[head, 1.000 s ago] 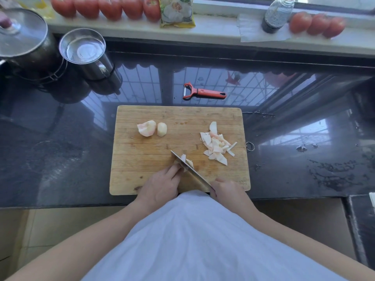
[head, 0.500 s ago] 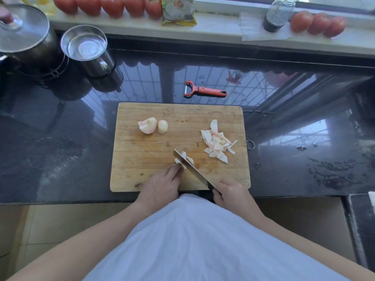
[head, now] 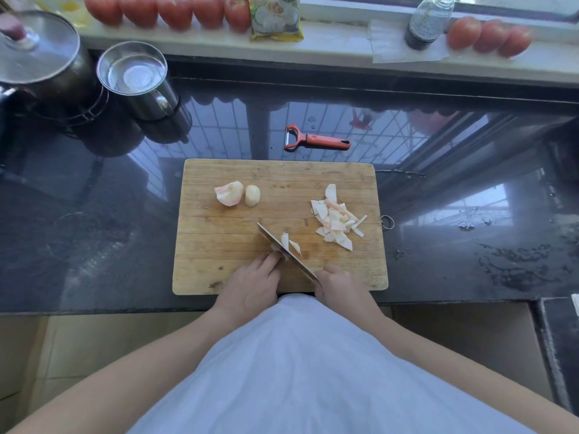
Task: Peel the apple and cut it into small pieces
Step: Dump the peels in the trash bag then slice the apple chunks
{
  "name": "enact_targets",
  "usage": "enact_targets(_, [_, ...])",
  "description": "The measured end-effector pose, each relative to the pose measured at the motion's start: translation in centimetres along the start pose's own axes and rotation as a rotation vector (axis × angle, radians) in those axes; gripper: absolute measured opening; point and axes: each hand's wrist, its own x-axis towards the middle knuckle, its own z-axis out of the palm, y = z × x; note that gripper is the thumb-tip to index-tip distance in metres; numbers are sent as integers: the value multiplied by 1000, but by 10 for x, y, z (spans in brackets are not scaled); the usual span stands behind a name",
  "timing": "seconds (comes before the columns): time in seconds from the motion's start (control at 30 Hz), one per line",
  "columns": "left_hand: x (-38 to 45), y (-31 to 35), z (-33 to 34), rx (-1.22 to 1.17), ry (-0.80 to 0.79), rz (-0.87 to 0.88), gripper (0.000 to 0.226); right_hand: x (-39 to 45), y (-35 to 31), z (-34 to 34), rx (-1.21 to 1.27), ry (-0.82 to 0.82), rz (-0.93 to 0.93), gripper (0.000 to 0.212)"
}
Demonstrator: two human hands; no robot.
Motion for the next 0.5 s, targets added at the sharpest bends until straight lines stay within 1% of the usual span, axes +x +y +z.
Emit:
enact_targets(0.07, [-1,-1,1,-14,-15,-2,54,9,-5,3,14,17,26,18])
enact_targets(0.23, [-4,0,-5,-2,-61,-39,53,-9,1,-8,158,141,-6,20])
enact_targets(0.3, [-5,-2,0,-43,-110,-76,64,-16,4,-15,186,176,-50,19])
enact_targets(0.37, [-5,-2,1,-68,-114,-87,75,-21,6,-17,169,186,-72,22])
enact_targets(0.5, [-3,0,-6,-36,-70,-60,65,-24,13,-10,106,144,-60,15])
